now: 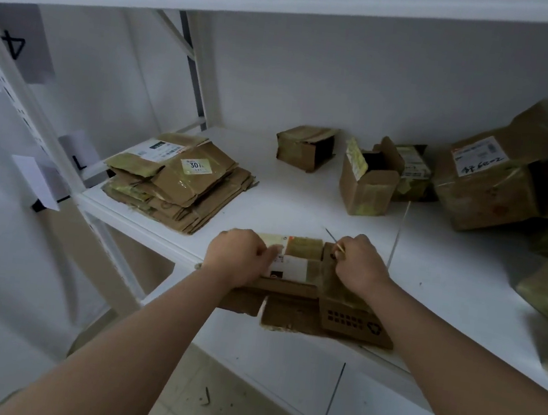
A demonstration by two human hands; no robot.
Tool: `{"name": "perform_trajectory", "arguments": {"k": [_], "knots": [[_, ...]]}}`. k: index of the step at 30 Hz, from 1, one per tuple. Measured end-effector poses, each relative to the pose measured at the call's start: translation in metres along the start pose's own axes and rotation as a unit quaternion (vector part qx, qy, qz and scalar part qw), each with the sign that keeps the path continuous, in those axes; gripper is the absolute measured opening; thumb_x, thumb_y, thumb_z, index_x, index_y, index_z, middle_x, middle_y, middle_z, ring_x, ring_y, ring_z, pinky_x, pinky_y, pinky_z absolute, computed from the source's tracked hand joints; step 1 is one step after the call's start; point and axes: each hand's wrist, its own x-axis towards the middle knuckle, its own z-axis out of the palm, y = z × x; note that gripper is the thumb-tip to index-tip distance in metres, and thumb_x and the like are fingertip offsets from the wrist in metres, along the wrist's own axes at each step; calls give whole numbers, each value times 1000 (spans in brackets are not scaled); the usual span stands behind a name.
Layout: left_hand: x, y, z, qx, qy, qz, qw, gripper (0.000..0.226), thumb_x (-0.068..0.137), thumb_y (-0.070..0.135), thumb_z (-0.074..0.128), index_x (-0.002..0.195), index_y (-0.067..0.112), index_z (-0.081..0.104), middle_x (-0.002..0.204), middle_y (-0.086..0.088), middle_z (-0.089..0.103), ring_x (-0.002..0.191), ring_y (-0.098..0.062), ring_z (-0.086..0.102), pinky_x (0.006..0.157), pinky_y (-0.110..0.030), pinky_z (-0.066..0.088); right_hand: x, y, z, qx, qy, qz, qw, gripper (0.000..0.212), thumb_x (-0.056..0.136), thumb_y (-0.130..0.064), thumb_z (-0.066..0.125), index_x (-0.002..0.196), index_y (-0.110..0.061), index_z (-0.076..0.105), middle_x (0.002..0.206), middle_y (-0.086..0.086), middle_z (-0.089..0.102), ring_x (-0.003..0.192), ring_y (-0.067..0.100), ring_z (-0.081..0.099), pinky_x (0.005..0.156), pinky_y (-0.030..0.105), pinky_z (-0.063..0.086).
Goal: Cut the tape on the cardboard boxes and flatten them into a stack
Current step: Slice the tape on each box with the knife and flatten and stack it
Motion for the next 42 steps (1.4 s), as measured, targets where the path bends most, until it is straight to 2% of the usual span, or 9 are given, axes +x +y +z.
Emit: {"name": "perform_trajectory", "arguments": {"k": [2, 4, 7, 11, 15, 23, 32, 38, 42], "knots": [[2, 8, -9, 52, -50, 26, 997, 51, 89, 63, 47, 86, 17, 69, 82, 1, 60, 82, -19, 58, 76, -31, 47, -5, -3, 0, -44, 26, -24, 998, 25, 93, -10, 46, 113, -12, 60, 117, 10, 49, 98, 26, 54, 82, 37, 49], [1, 13, -2, 38, -84, 45, 995, 66, 79, 72, 53, 118, 20, 59, 117, -3, 55, 106, -24, 54, 92, -41, 48, -14, -4, 2, -103, 54, -64, 991, 36, 95, -17, 44, 131, -20, 50, 134, 3, 45, 118, 23, 42, 91, 36, 45], [-7, 19, 26, 36, -151, 45, 987, 95, 76, 83, 39, 152, 32, 12, 159, -6, 12, 145, -36, 13, 112, -63, 19, -26, 1, 10, -155, 42, -113, 981, 48, 99, -33, 34, 147, -32, 28, 157, -7, 20, 141, 21, 18, 108, 38, 29], [-14, 18, 64, 97, -130, 43, 986, 90, 76, 86, 9, 148, 40, -19, 159, -4, -21, 146, -33, -19, 112, -65, -2, -30, 15, 28, -207, -37, -112, 971, 55, 98, -50, 23, 150, -40, 5, 160, -10, -3, 146, 18, -12, 115, 55, -6], [-19, 13, 80, 103, -44, 46, 993, 87, 74, 85, -2, 149, 42, -14, 161, -3, -13, 147, -30, -15, 113, -63, -1, -24, 17, 34, -197, -62, -98, 974, 56, 97, -52, 23, 149, -42, 6, 160, -10, -2, 147, 16, -9, 114, 58, -4], [-29, 17, 84, 86, 1, -19, 996, 94, 73, 87, -2, 150, 36, -16, 160, -13, -14, 146, -33, -18, 116, -56, -4, -31, 16, 39, -212, -35, -78, 974, 57, 97, -53, 21, 149, -42, 0, 160, -3, -10, 146, 25, -15, 111, 65, -5], [-32, 14, 83, 60, -14, -20, 998, 95, 71, 88, -2, 152, 39, -8, 161, -11, -11, 147, -32, -15, 118, -53, -2, -33, 15, 38, -189, -56, -72, 978, 57, 97, -53, 22, 149, -42, 2, 160, -3, -8, 146, 25, -15, 111, 66, -4], [-36, 11, 103, 24, 118, -27, 992, 81, 80, 79, -3, 150, 45, 18, 161, -8, 14, 148, -29, 5, 119, -47, 6, -36, 17, 44, -191, -22, -67, 979, 55, 97, -53, 22, 149, -42, 6, 161, -3, -2, 147, 25, -9, 112, 64, 1], [-35, 13, 97, 45, 74, -23, 996, 78, 81, 78, -2, 151, 45, 4, 162, -10, 4, 149, -29, -2, 120, -47, 2, -37, 18, 41, -144, -22, -74, 986, 53, 98, -51, 26, 148, -43, 10, 160, -5, 3, 147, 21, -6, 114, 61, -1]]}}
